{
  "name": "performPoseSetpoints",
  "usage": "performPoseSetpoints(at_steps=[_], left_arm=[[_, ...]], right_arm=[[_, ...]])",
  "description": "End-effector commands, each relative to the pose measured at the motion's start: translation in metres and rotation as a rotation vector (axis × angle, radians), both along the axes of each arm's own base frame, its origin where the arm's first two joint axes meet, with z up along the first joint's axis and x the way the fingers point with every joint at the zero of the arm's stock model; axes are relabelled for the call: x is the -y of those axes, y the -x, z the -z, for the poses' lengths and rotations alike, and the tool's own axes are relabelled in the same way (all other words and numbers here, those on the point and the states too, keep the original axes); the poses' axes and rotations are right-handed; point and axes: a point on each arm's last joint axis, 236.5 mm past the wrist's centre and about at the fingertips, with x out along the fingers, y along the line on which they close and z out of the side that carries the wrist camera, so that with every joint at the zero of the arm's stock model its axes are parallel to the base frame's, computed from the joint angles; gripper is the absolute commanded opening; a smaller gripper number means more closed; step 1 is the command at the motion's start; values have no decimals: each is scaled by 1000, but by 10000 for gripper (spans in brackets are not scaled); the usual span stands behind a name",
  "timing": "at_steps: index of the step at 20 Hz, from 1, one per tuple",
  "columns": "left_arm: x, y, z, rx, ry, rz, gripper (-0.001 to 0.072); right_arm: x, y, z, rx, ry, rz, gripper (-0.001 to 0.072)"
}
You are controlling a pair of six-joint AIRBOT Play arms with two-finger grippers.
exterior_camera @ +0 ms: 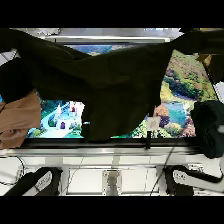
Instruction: Fold the clothes and pants, and hang the long-sleeved shirts on hangers.
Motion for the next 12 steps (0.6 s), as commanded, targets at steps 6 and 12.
performPoseSetpoints(at_steps=[6,12], left_arm=[[70,-151,151,-92,0,55,7],[110,-95,154,-176,-242,188,6]], right_arm=[[35,-161,190,-204,-77,204,18],[65,-144,214,-208,187,160,17]])
